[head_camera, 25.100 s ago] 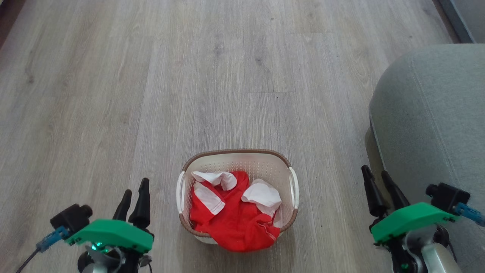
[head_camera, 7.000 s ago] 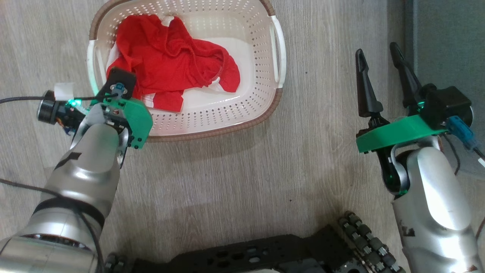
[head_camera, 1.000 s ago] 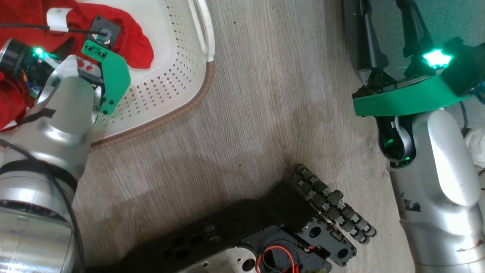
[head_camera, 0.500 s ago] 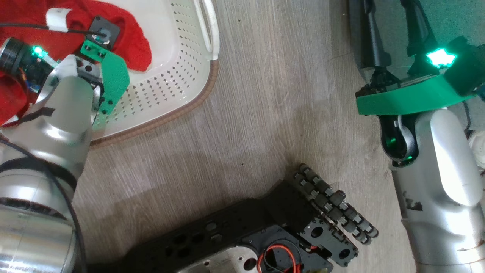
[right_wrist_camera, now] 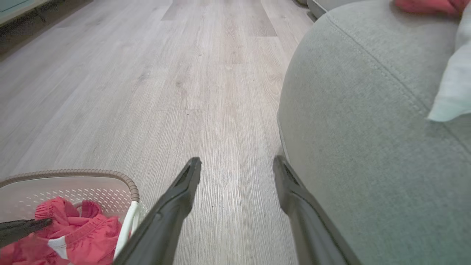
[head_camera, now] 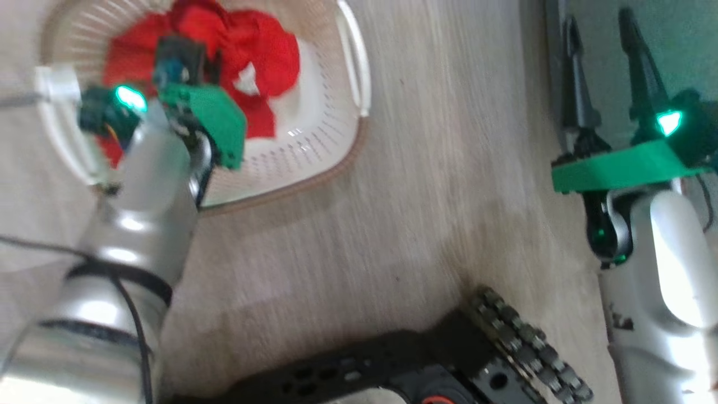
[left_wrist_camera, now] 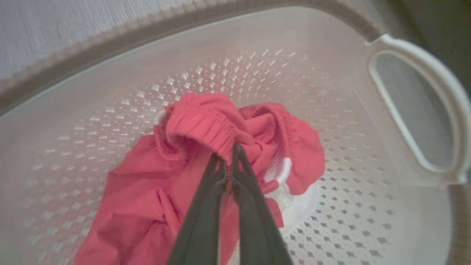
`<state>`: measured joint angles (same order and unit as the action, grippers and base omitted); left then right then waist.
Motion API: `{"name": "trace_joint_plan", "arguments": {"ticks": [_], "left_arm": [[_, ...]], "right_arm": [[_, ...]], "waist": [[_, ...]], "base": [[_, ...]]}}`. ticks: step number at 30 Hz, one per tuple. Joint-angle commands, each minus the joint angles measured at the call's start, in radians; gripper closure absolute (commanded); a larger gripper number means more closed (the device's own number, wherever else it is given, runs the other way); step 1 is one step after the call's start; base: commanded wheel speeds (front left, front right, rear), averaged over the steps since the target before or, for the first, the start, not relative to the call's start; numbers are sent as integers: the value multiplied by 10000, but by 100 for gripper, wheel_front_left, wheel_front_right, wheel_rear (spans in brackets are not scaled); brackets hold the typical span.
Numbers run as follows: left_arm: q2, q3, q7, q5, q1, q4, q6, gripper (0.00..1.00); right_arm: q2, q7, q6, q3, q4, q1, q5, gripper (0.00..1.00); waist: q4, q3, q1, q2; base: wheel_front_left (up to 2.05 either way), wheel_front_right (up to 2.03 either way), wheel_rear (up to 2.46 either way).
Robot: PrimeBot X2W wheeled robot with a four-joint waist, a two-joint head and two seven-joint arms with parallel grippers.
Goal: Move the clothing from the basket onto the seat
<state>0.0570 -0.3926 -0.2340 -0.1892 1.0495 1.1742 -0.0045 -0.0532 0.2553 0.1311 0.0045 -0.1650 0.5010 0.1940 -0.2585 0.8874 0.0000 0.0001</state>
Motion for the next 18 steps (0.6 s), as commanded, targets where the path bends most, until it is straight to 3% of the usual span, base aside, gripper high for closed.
{"name": "trace_joint_plan", "arguments": {"ticks": [1, 7, 18], "left_arm": [[63, 221, -161, -182, -587, -327, -75, 100], [-34, 740, -271, -941, -2275, -2353, -165, 100], [296, 1999, -276, -1049, -6111, -6459, 398, 100]], "right_arm": [[30, 65, -4, 1, 176, -596, -127, 0], [30, 65, -4, -456, -142, -1410, -663, 0], [30, 65, -4, -786, -651, -2808, -1163, 0]], "waist": [[889, -1175, 0, -1], [1836, -3151, 0, -1], [2765, -6154, 0, -1]], "base": [[0, 0, 0], [0, 0, 0], [0, 0, 0]]}}
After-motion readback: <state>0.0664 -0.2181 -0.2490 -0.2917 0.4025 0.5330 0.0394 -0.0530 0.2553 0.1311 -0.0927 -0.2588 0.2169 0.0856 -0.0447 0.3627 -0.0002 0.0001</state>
